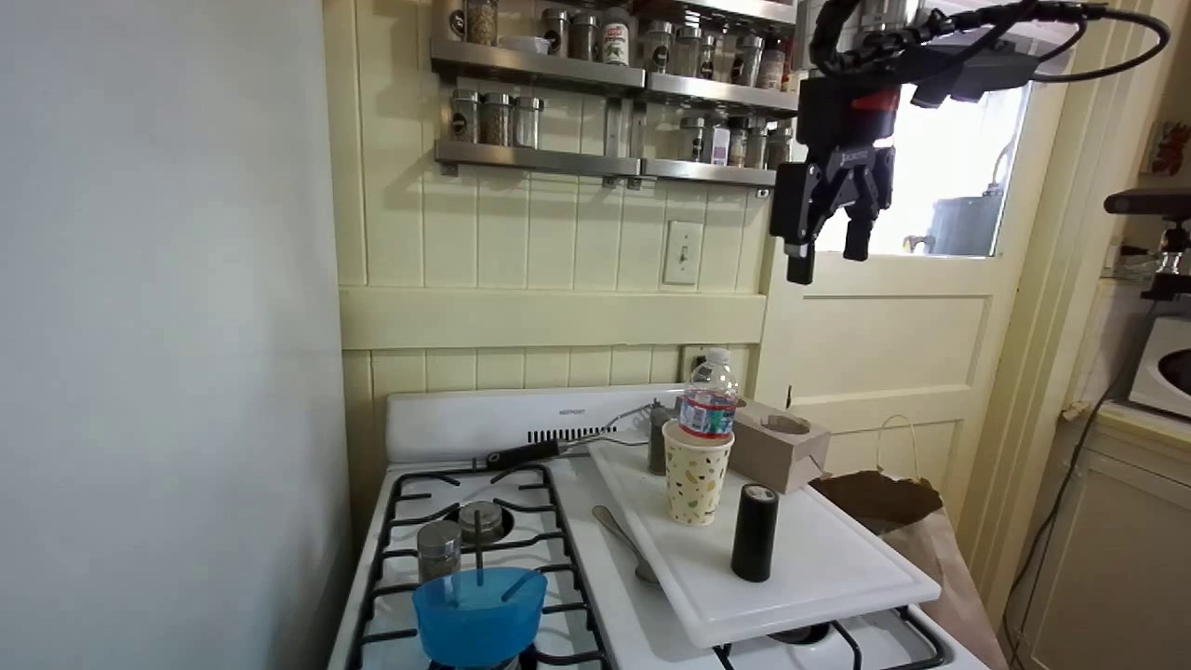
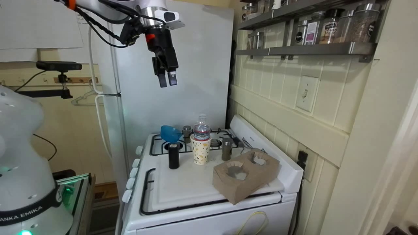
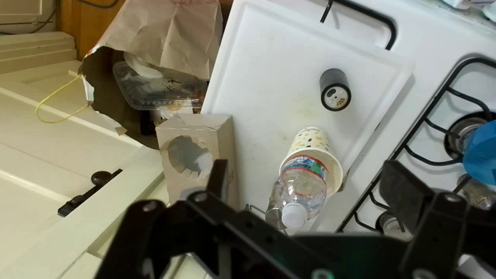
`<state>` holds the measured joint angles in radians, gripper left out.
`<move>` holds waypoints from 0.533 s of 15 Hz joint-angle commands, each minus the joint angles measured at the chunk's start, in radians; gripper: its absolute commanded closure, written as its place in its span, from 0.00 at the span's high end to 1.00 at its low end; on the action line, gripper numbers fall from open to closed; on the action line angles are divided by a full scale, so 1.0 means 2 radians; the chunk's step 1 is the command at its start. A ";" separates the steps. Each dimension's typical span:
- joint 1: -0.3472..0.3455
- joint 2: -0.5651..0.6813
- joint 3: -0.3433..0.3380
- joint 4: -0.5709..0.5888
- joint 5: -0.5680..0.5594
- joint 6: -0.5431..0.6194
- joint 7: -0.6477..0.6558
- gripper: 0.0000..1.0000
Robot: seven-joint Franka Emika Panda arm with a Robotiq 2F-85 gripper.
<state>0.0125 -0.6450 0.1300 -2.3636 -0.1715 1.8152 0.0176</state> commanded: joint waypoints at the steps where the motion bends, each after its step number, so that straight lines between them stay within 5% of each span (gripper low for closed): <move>1: 0.022 0.011 -0.006 -0.011 0.023 0.009 0.009 1.00; 5: 0.021 -0.020 -0.004 -0.055 0.019 0.036 0.034 1.00; 7: 0.003 -0.038 0.002 -0.069 0.017 0.030 0.097 1.00; 8: 0.014 -0.004 -0.003 -0.039 0.014 0.020 0.062 1.00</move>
<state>0.0378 -0.6543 0.1266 -2.4450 -0.1417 1.8580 0.1419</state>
